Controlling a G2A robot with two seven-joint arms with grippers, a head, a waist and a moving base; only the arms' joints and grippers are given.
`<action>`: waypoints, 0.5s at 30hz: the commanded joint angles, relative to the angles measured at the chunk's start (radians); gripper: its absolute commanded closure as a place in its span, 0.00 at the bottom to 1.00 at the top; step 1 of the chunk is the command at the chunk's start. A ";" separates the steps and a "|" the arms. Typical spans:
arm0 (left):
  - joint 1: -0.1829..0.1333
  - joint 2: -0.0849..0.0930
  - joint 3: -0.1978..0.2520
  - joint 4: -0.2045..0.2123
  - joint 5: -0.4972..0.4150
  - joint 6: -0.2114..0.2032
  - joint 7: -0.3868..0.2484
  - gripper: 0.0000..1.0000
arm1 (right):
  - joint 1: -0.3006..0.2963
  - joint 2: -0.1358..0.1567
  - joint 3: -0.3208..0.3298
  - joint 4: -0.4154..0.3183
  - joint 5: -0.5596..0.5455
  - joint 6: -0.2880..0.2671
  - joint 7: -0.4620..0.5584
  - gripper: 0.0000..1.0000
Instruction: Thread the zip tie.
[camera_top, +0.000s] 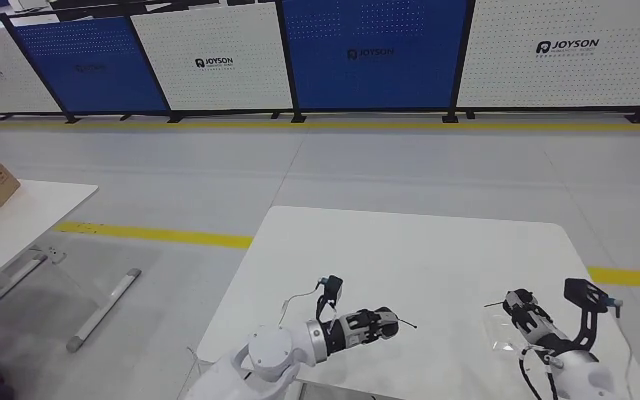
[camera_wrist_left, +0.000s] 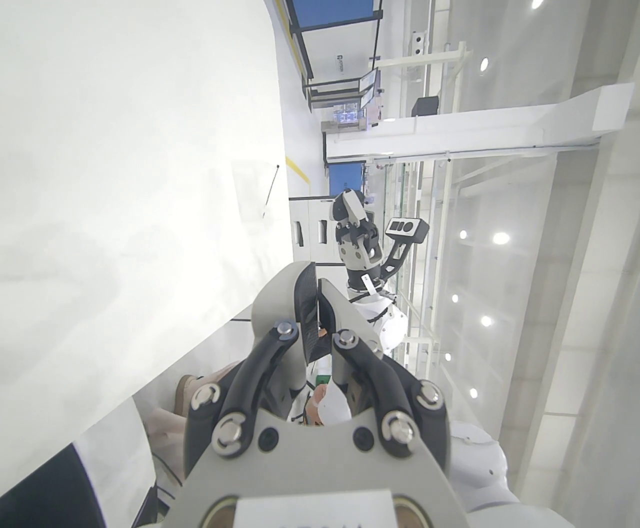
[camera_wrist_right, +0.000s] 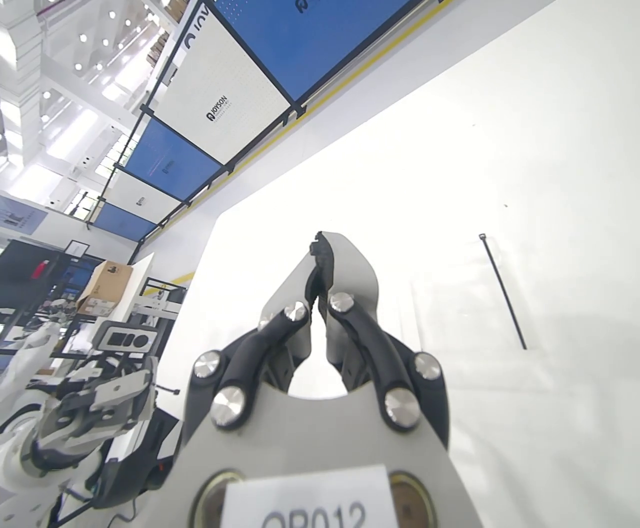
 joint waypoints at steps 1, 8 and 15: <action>-0.001 -0.003 0.024 -0.030 0.070 0.032 0.067 1.00 | 0.000 0.000 0.000 0.000 0.000 0.000 0.000 1.00; -0.050 -0.025 0.122 -0.029 0.176 0.126 0.221 1.00 | 0.000 0.000 0.000 0.000 0.000 0.000 0.000 1.00; -0.050 -0.025 0.122 -0.029 0.176 0.126 0.221 1.00 | -0.001 -0.001 -0.002 -0.005 0.011 -0.019 -0.003 1.00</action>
